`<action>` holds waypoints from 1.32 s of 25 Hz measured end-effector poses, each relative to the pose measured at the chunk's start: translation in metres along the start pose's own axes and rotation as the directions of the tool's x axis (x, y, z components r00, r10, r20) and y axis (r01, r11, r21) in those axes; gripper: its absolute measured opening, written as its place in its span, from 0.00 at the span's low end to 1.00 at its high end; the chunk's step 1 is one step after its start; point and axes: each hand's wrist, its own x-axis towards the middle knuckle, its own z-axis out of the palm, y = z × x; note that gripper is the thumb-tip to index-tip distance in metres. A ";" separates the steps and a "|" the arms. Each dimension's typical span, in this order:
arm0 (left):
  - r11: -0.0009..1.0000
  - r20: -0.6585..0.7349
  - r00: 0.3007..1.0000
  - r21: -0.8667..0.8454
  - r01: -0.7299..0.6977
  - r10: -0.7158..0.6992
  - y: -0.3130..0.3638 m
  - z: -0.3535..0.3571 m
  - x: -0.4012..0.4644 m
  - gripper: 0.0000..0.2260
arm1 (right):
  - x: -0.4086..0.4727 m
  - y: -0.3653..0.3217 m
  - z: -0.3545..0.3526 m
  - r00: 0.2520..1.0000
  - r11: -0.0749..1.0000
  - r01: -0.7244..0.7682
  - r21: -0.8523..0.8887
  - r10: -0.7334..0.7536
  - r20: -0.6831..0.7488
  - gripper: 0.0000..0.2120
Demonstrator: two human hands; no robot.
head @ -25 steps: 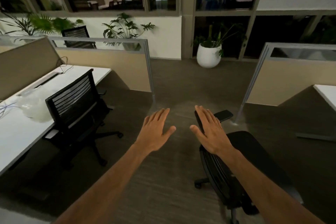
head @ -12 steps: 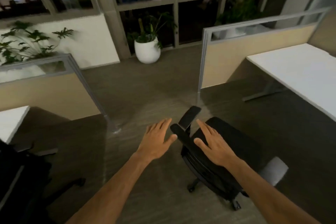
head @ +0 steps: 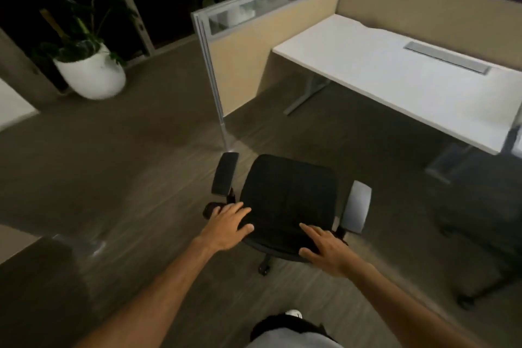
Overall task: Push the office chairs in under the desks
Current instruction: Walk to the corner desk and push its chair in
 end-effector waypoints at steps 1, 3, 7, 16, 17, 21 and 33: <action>1.000 0.055 0.999 0.017 0.000 -0.001 -0.003 0.005 0.006 0.28 | 0.004 0.009 0.006 0.999 0.999 -0.026 -0.026 0.026 0.027 0.34; 0.999 0.150 0.989 0.029 -0.023 0.019 -0.010 0.015 0.025 0.28 | 0.018 0.023 0.010 0.995 0.995 -0.059 -0.080 0.065 0.076 0.32; 0.997 0.201 0.978 0.052 -0.065 0.054 -0.021 0.027 0.038 0.27 | 0.038 0.029 0.024 0.995 0.989 -0.085 -0.121 0.090 0.036 0.33; 0.946 0.160 0.956 0.176 -0.274 0.247 -0.042 0.031 0.084 0.34 | 0.052 0.027 0.036 0.979 0.978 -0.159 -0.132 0.139 -0.149 0.39; 0.945 0.155 0.955 0.170 -0.279 0.253 -0.046 0.029 0.091 0.35 | 0.059 0.026 0.033 0.976 0.976 -0.179 -0.122 0.160 -0.147 0.39; 0.925 0.159 0.941 0.196 -0.325 0.297 -0.057 0.019 0.106 0.36 | 0.069 0.013 0.036 0.967 0.971 -0.206 -0.119 0.183 -0.179 0.39; 0.878 0.227 0.891 0.196 -0.438 0.394 -0.064 -0.026 0.202 0.32 | 0.119 0.014 -0.011 0.910 0.929 -0.367 -0.042 0.349 -0.225 0.43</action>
